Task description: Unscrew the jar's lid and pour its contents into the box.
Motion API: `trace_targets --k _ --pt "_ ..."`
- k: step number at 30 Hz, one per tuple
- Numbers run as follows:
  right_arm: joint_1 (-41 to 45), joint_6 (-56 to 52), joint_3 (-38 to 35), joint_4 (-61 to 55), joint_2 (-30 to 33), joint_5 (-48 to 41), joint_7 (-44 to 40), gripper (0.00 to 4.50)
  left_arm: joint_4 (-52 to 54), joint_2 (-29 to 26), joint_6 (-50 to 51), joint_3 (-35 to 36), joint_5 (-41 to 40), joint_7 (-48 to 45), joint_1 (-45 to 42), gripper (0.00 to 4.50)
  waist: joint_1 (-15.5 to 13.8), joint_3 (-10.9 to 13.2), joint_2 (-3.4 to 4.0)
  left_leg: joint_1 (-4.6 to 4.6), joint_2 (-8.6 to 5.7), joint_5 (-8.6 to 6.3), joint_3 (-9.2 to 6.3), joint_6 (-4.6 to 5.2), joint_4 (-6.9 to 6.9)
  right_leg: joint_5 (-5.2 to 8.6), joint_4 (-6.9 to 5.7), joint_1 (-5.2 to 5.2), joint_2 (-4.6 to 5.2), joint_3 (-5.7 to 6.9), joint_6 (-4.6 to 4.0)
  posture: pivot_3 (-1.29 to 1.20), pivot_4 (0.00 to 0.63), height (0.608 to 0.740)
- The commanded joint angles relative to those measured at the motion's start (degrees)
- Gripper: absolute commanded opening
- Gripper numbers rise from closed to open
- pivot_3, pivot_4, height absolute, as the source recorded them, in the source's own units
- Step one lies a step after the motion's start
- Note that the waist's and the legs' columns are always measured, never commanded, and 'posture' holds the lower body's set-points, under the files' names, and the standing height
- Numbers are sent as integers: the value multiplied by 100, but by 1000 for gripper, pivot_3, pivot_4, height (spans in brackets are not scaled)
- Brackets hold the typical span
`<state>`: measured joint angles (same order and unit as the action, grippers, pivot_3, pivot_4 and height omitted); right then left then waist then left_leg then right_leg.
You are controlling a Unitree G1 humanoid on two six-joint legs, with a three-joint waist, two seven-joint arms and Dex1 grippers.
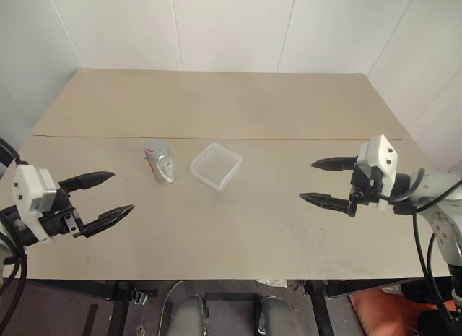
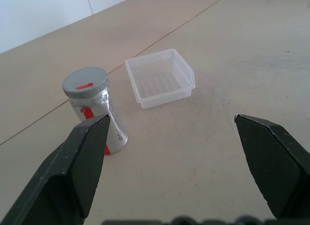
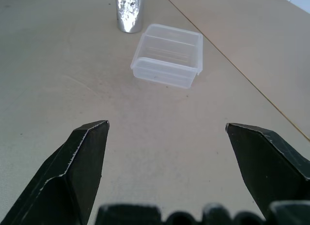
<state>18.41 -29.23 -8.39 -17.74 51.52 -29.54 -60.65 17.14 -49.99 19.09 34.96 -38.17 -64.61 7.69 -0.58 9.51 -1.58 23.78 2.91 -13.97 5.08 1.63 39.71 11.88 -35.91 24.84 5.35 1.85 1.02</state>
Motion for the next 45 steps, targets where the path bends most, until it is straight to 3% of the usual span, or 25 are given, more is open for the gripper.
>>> trace_targets --k 1,11,18,22,27,45 --pt "37 68 -167 -211 32 -92 29 4500 124 -53 -62 197 -57 -44 69 4461 0 0 0 0 0 0 -1 0 0 0 0 0 0 0 0 0 150 740" --pt "586 -101 224 -239 -259 -159 105 4500 286 536 -276 343 316 864 437 4461 25 0 0 -1 2 0 -6 0 -1 -1 -2 4 -2 -8 -1 0 150 740" --pt "1016 -507 908 -536 -570 100 612 4500 -28 1303 -469 -410 937 1892 26 4461 -20 0 -2 -3 -3 0 -2 0 3 -2 -6 -2 0 -5 -2 0 150 740" --pt "1355 -564 1002 -480 -663 103 610 4500 -781 1562 -796 -1061 1328 2122 -825 4461 -34 -1 -2 -1 -5 1 -3 0 5 -3 -7 -4 1 0 -2 0 150 740" --pt "1490 -581 1055 -549 -743 127 670 4500 -1624 1480 -1067 -1492 1532 1904 -1560 4461 -9 -3 -5 -2 -5 -1 -2 2 4 -3 -4 -9 1 2 -1 0 150 740" --pt "1311 -639 875 -985 -672 48 901 4500 -4619 1804 -2022 -2432 2121 1415 -3913 4461 -11 -2 -6 3 -9 0 -4 2 9 -5 -6 -13 3 13 3 0 150 740"
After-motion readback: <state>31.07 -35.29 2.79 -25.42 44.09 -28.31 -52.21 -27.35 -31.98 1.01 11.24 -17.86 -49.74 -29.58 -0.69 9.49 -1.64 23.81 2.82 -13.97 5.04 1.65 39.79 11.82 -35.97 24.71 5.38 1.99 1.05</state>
